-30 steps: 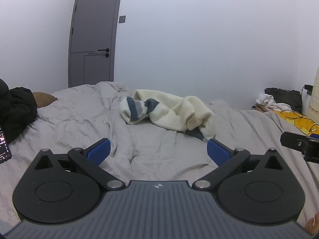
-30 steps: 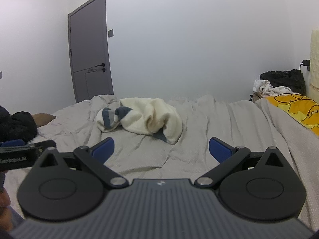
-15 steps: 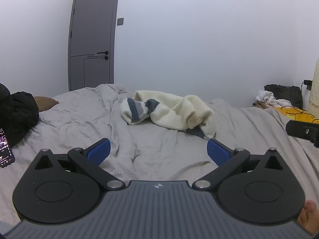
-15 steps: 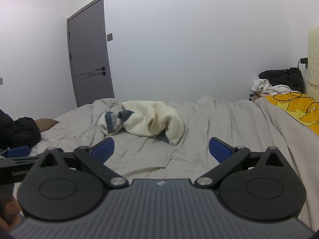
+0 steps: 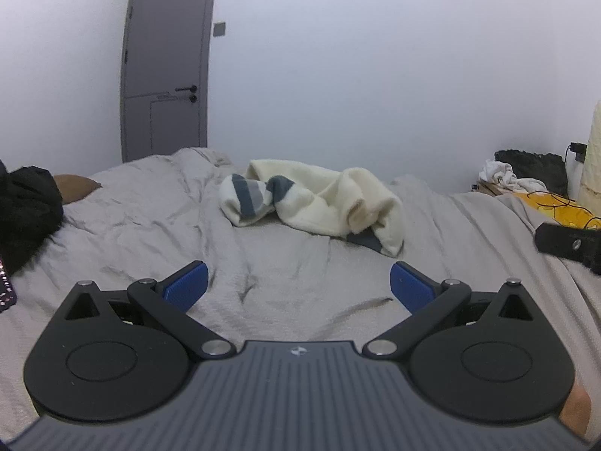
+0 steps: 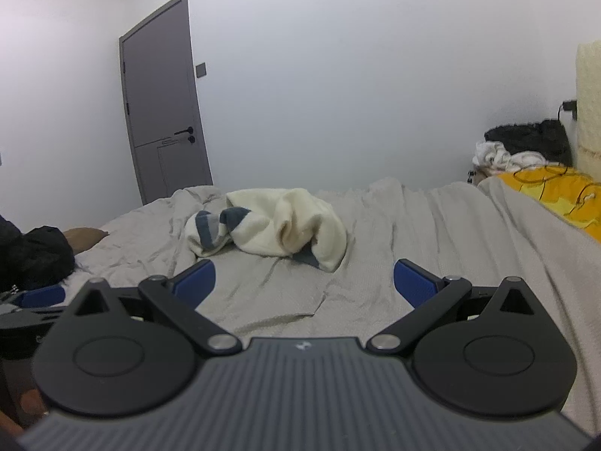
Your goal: Fold large clothes
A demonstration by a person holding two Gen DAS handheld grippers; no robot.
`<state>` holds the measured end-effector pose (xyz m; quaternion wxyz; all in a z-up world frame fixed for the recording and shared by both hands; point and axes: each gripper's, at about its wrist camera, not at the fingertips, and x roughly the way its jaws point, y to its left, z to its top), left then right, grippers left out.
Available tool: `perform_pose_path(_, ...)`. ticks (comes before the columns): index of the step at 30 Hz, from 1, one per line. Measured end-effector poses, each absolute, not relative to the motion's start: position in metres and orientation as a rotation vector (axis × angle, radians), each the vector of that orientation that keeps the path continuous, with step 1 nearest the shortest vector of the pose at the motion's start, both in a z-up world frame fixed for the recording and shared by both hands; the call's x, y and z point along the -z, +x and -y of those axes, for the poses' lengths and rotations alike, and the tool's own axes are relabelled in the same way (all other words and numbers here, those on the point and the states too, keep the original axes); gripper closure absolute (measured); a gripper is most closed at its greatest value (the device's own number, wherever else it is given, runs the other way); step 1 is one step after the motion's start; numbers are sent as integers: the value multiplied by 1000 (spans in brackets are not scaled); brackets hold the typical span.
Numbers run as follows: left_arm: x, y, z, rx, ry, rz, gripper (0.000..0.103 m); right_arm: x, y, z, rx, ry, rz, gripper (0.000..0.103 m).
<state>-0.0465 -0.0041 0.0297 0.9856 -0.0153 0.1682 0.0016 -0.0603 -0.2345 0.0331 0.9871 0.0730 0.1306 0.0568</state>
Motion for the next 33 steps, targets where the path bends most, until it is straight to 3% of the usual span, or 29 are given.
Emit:
perform_pose_path(10,-13,28,16,31,-11,-394,0,-20,-7,221,-156,184,-289,0)
perform_pose_path(17,-1,92,20,22,-43,-407,0,5,48,225,-175,389,-344,0)
perform_pose_path(29,56,219,-10,89,-346,-539,0,55,146,262,-103,593,-459,3)
perform_pose_path(33,75,253,-18,143,-472,-546,1,69,181,267,-72,539,-485,21)
